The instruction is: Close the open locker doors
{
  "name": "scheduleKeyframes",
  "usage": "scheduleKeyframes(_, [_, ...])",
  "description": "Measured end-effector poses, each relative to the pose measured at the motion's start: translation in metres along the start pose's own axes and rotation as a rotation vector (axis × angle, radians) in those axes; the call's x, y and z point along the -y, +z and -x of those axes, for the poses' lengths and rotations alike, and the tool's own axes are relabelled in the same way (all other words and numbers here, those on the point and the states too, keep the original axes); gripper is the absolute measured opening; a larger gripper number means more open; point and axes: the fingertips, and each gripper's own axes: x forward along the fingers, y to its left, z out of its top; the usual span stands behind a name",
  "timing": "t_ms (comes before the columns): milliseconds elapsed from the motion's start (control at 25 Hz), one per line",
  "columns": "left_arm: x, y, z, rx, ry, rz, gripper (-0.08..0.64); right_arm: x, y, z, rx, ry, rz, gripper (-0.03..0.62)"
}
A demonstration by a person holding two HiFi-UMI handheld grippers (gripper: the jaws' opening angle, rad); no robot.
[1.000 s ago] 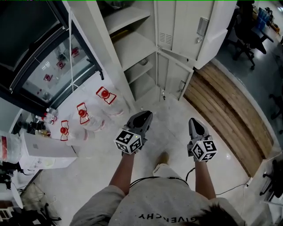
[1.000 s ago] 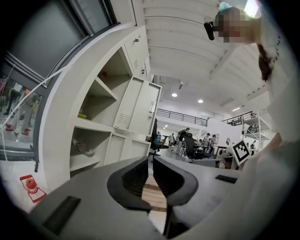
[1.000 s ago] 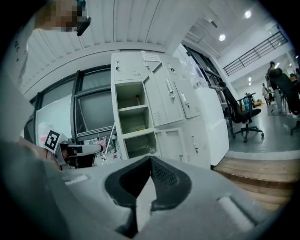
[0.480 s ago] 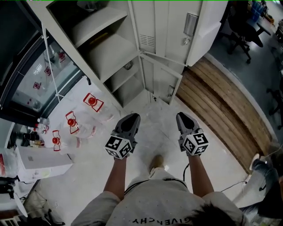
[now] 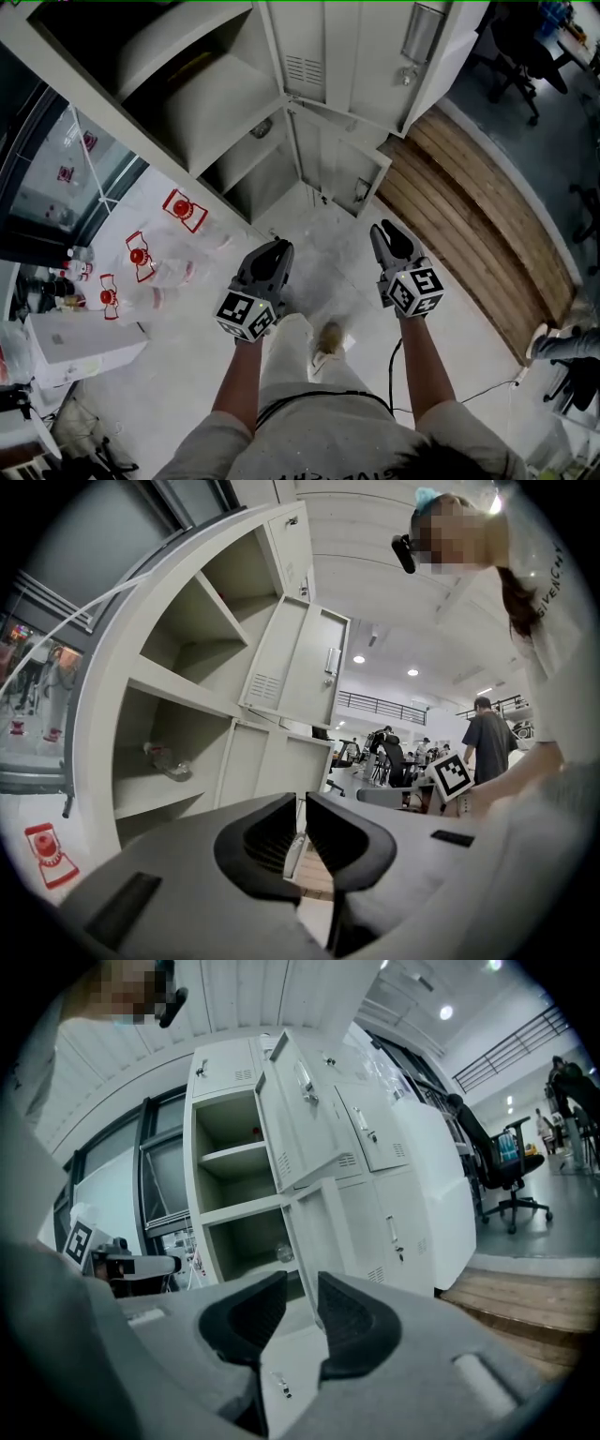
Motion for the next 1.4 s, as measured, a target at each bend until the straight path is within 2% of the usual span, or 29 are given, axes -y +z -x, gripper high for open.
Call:
scheduleKeyframes(360, [-0.017,-0.001,-0.039,0.010,-0.039,0.013,0.029,0.037,0.021,-0.053,0.016,-0.040,0.042,0.150])
scheduleKeyframes(600, [-0.028,-0.005,-0.039,-0.009,-0.052,0.016,0.029,0.051,0.028,-0.081,0.012,-0.054,0.060,0.164])
scheduleKeyframes(760, [-0.039,-0.007,-0.036,-0.008,-0.030,0.023,0.029,0.049,0.031,-0.091,0.009,-0.045,0.092,0.163])
scheduleKeyframes(960, [-0.048,-0.007,-0.032,0.004,-0.002,0.030,0.029,0.042,0.028,-0.088,0.021,-0.047,0.086,0.149])
scheduleKeyframes(1400, [-0.042,-0.009,-0.027,0.026,0.005,0.038,0.029,0.008,0.017,-0.076,-0.021,0.022,0.137,0.115])
